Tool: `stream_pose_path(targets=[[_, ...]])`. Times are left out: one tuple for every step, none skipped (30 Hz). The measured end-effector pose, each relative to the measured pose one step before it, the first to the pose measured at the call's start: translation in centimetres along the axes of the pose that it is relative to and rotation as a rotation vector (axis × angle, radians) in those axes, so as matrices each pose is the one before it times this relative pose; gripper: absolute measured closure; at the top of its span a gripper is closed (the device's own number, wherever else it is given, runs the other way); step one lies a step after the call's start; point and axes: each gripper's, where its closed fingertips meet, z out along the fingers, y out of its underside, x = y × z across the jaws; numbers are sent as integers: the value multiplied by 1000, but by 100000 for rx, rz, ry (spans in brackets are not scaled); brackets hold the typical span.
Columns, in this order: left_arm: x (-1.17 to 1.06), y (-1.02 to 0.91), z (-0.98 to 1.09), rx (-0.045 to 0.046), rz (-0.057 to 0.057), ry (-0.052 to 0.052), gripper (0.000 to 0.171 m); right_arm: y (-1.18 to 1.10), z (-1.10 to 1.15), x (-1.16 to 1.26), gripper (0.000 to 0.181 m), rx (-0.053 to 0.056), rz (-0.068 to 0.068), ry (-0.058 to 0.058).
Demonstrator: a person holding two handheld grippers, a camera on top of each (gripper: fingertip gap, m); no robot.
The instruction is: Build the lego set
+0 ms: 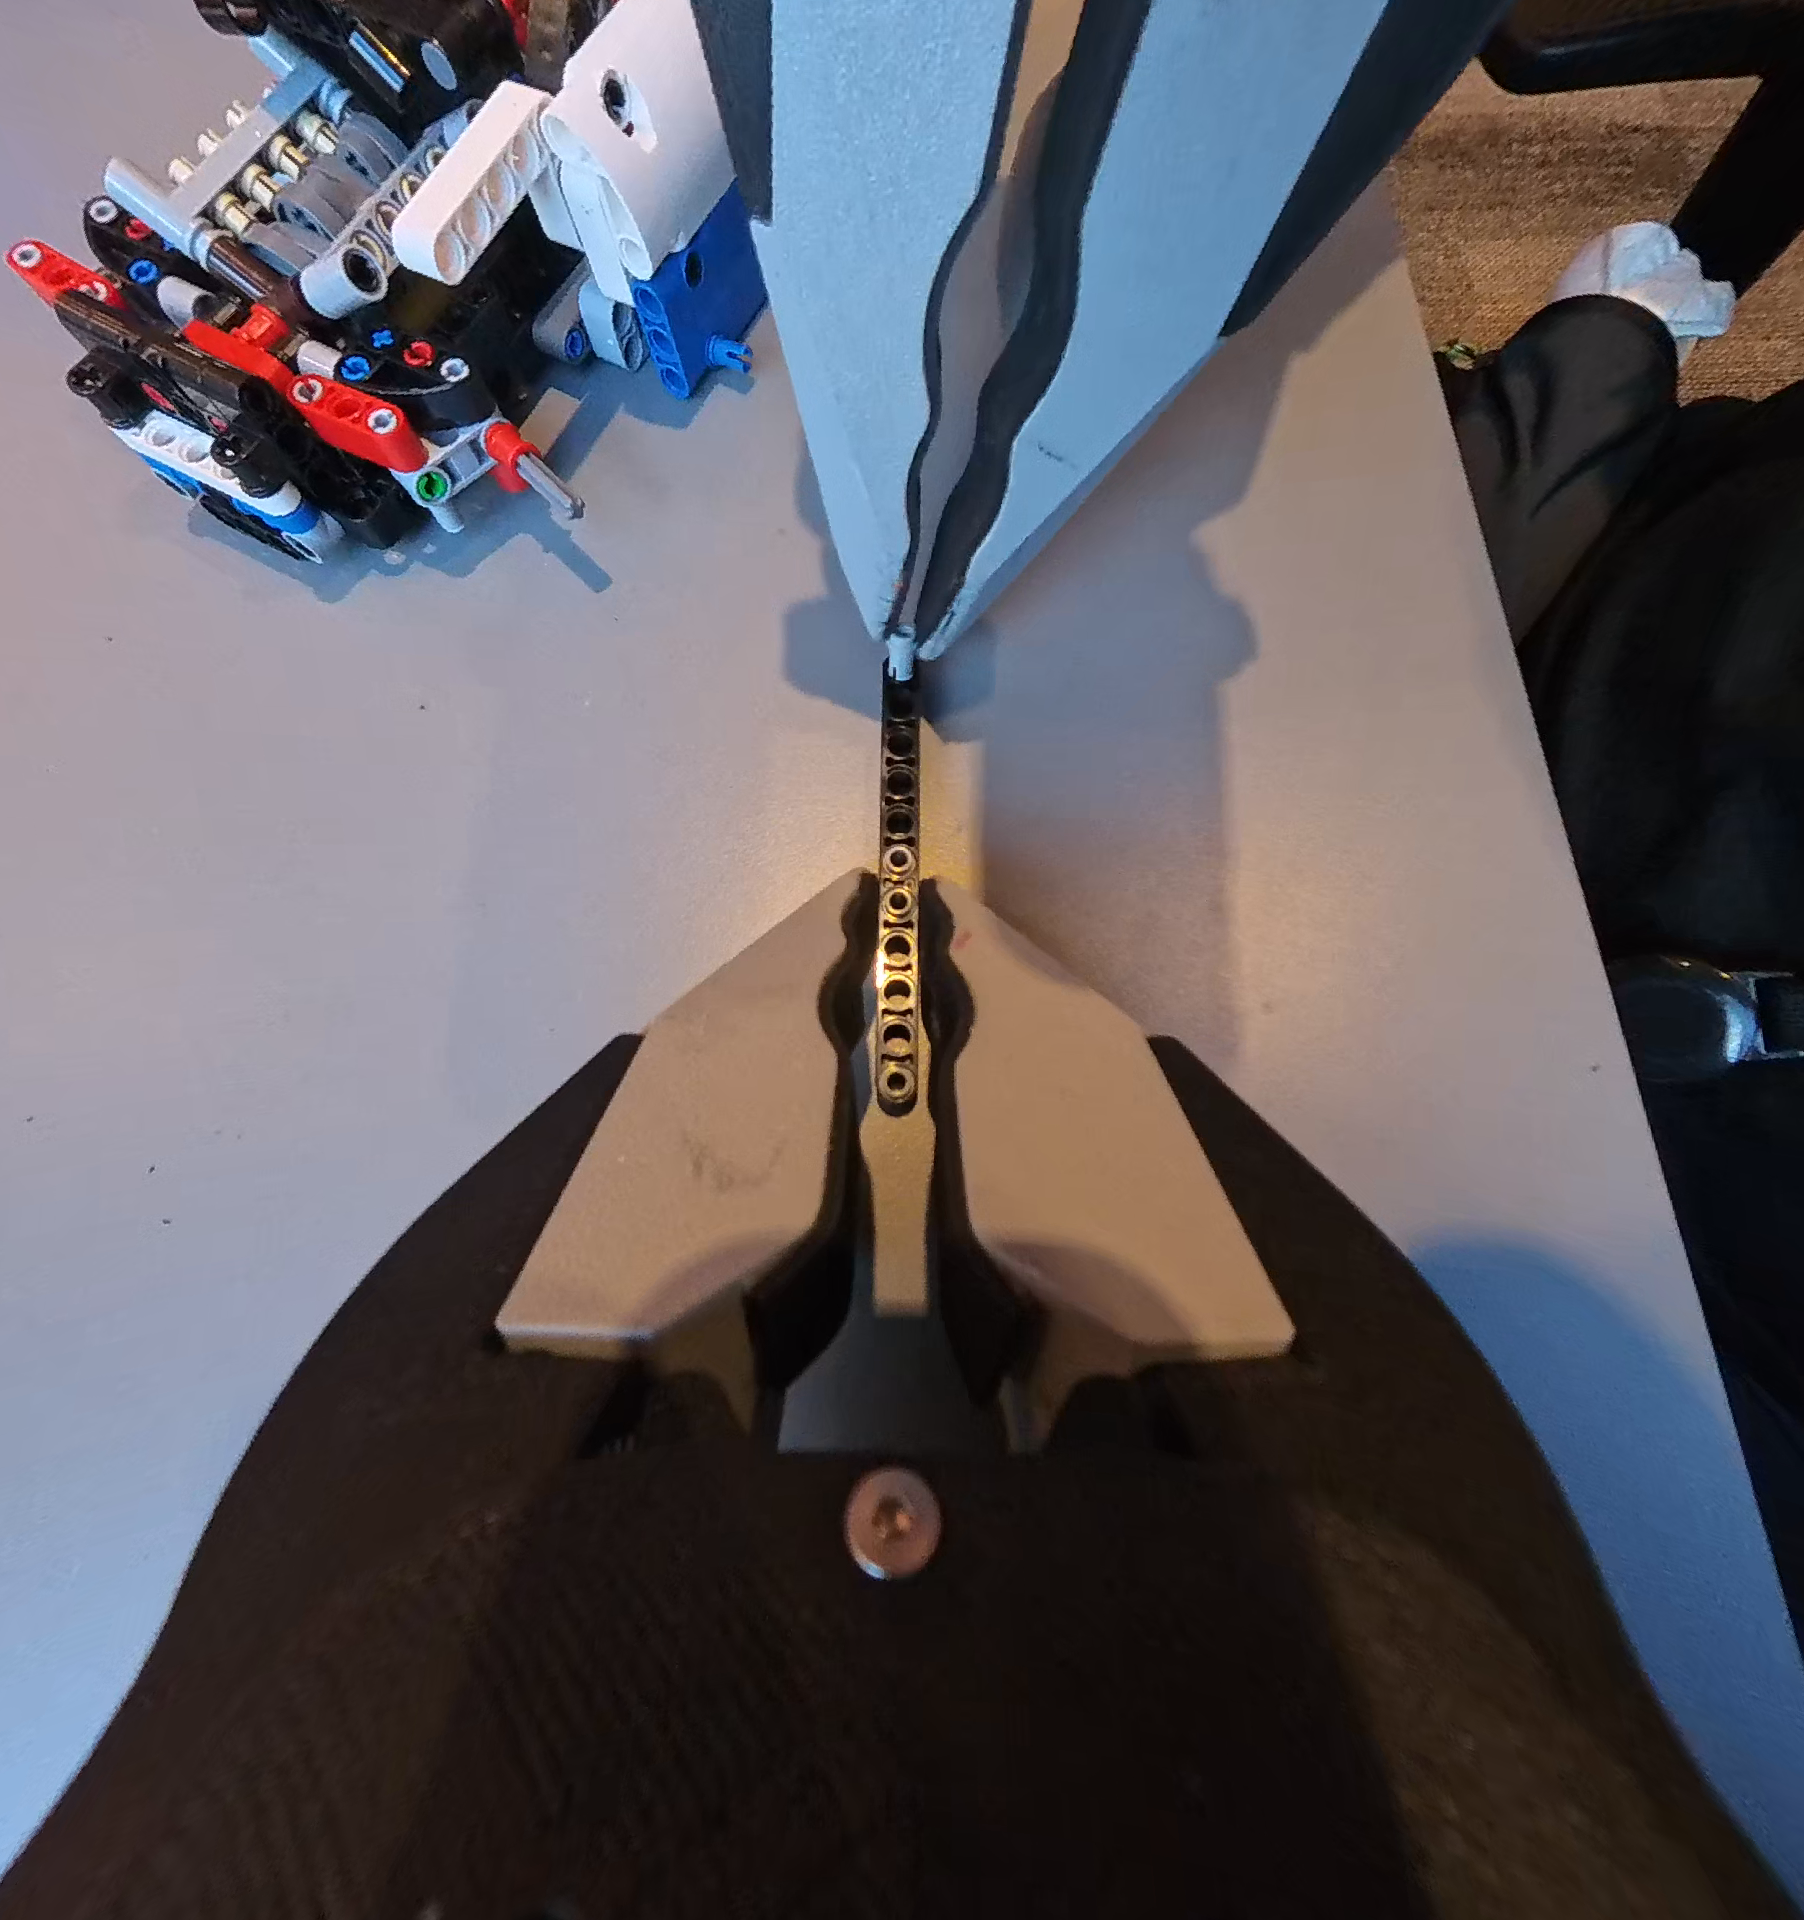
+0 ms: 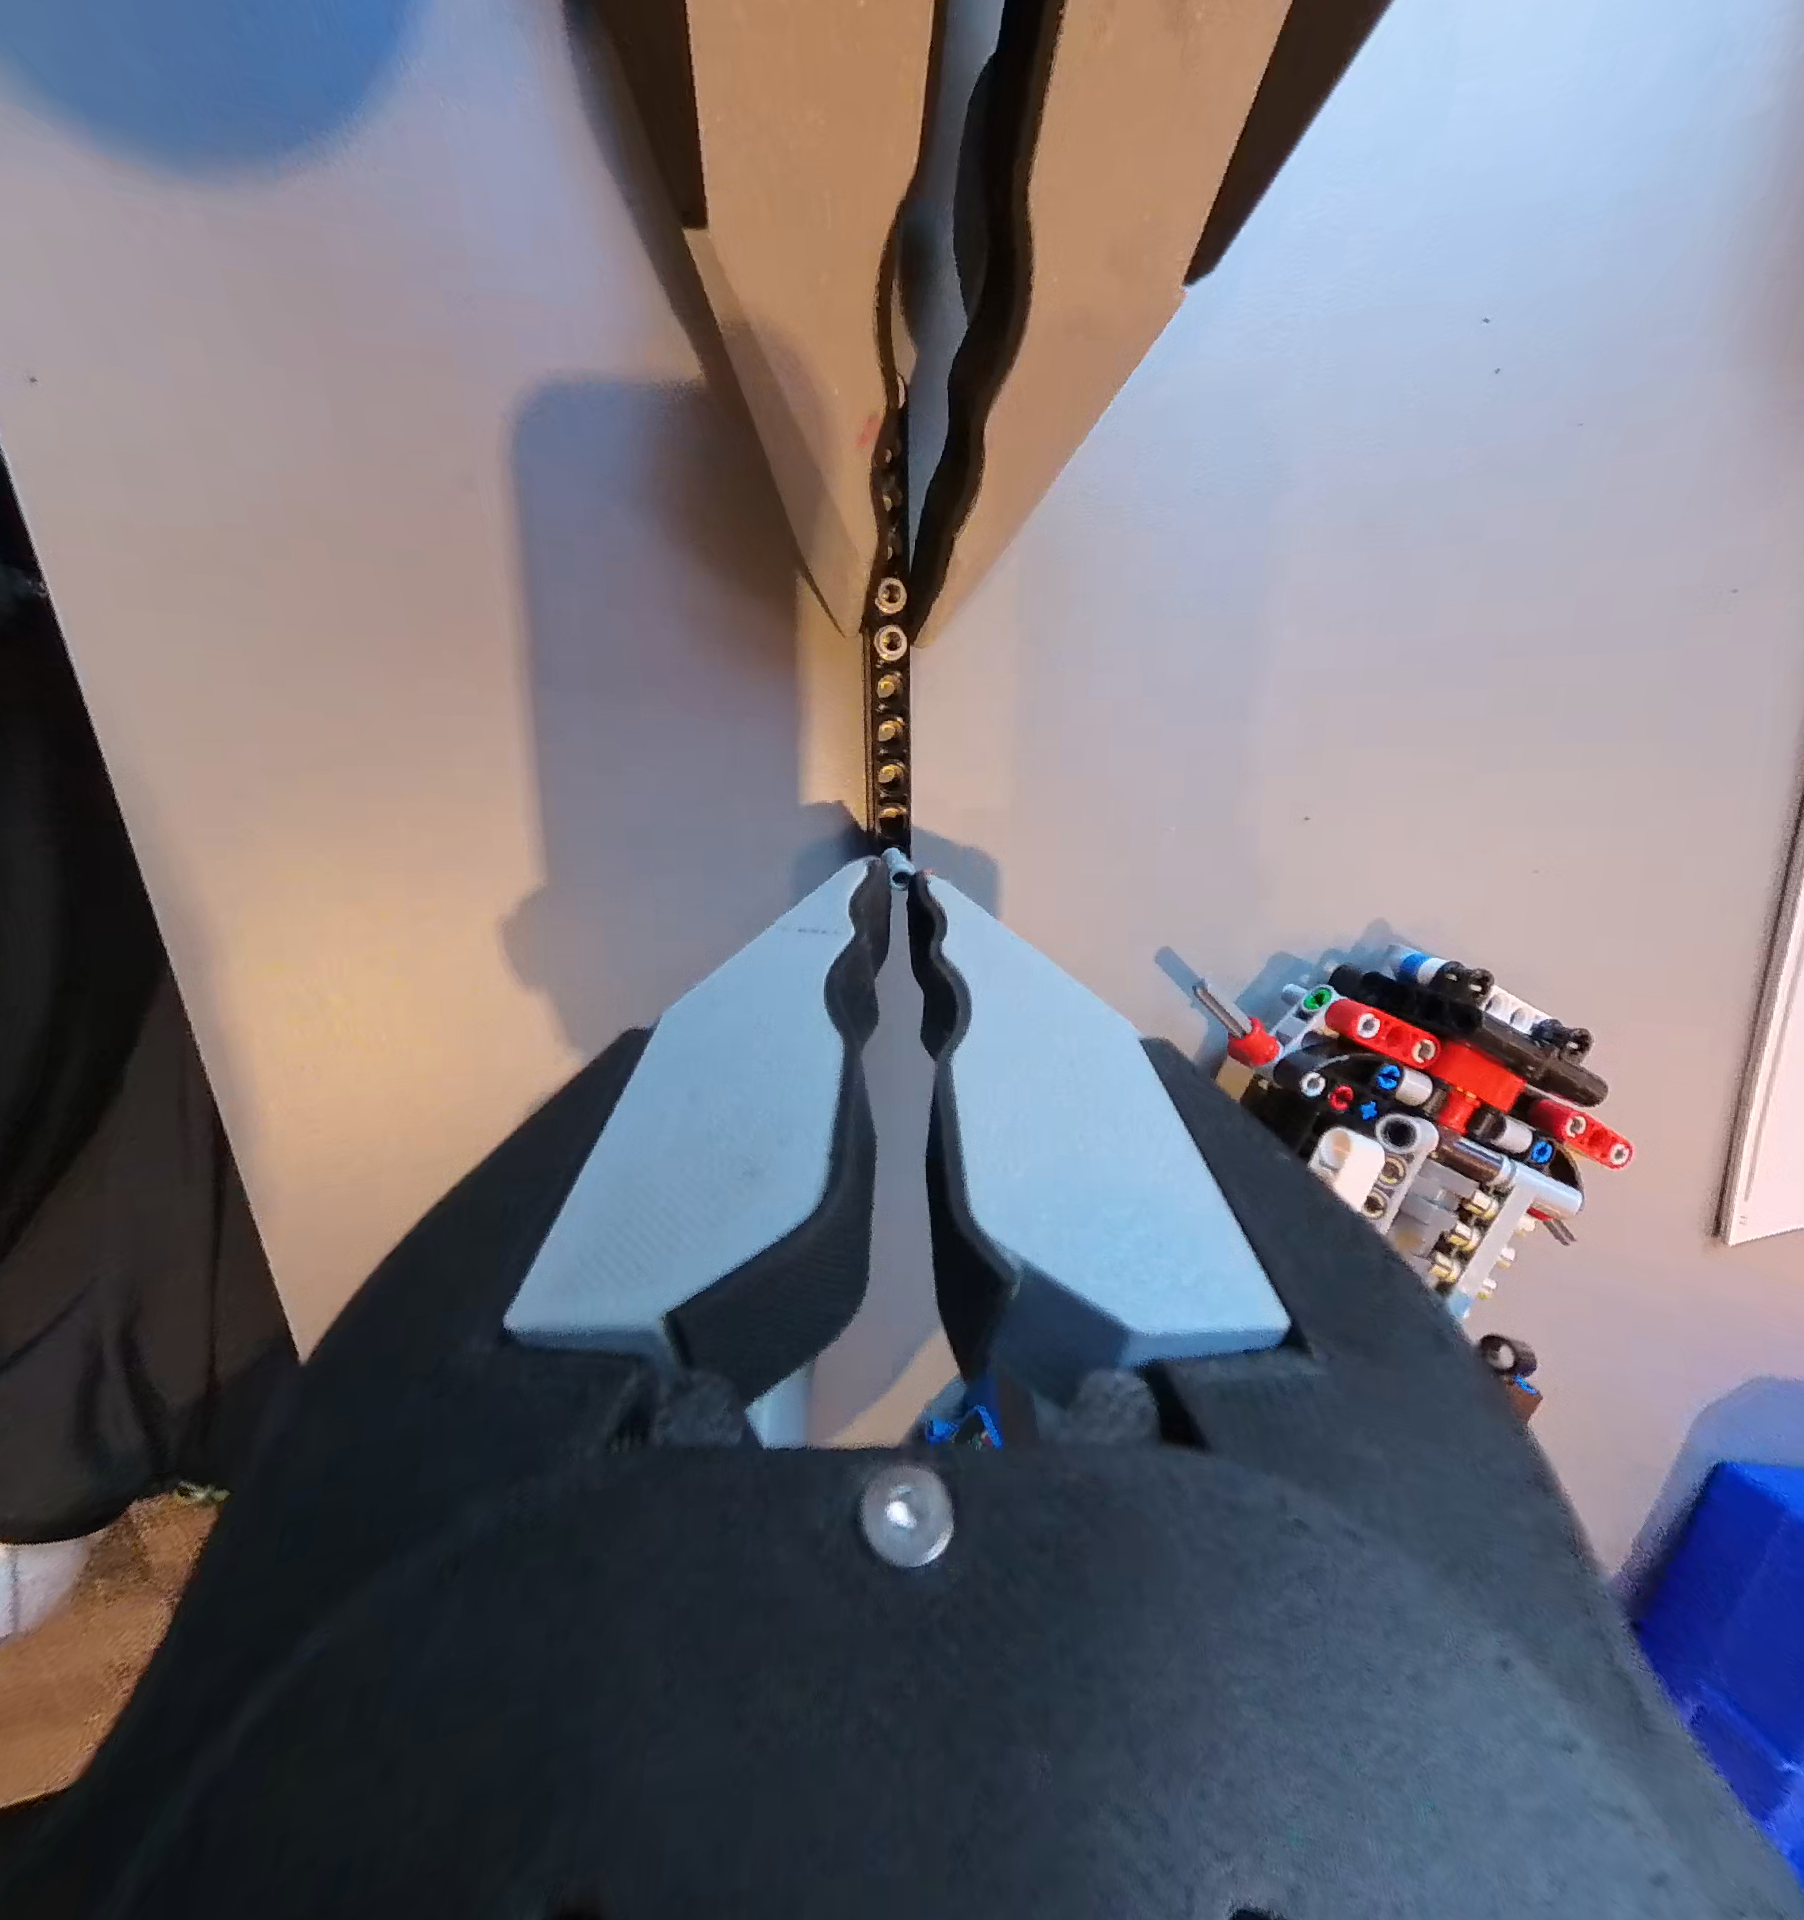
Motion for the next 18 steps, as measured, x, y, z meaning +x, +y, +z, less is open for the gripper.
stream_pose_path(targets=[[-1, -6, 7, -1, -1, -32, 168, 28, 6, 24, 180, -723, -378, 107], [7, 1, 0, -1, 139, -108, 168, 20, 12, 20, 180, -583, -307, 68], [6, -6, 8, -10, 95, -95, 167, -9, 10, 30, 180, -517, -453, 162], [-2, -3, 4, -9, 55, -79, 167, -3, 17, 59, 180, -700, -360, 289], [2, -8, -4, -24, -9, -81, 167, -19, 10, 24, 180, -764, -186, 131], [1, -5, 6, -11, -48, -41, 167, -46, 9, 11, 180, -561, -208, 105], [4, -1, 1, -13, -179, 3, 167, -55, 18, 15, 180, -344, -248, 94], [-2, -6, 7, -24, -153, -49, 167, -37, 20, 12, 180, -239, -15, -28], [-10, -1, 3, -17, -6, -164, 167, 4, 4, 6, 180, -235, 243, -217], [7, -4, 8, -16, 190, -261, 167, 29, 8, 1, 180, -248, 499, -520], [2, -15, 4, -7, 148, -259, 167, 87, -4, -5, 180, -410, 568, -577], [6, -5, 6, -11, -205, -84, 167, 221, 34, 18, 180, -1121, 348, -297], [-9, -3, 1, 14, -235, 45, 167, 279, 86, -5, 180, -1333, 47, -274], [12, -9, 7, 40, -5, -12, 167, 264, 167, -37, 181, -1130, 9, -366], [74, -14, 30, 16, 284, 211, 167, 280, 398, -46, 181, -1196, -767, 561], [49, -11, 4, -63, 165, -3, 167, 107, 222, 72, 181, -251, -1694, 1962], [18, 6, 4, 63, 155, 9, 167, -23, 7, -45, 181, 285, -720, 606], [27, -19, 13, 53, -271, 555, 167, -24, -65, -221, 181, 651, 1169, -1500]])
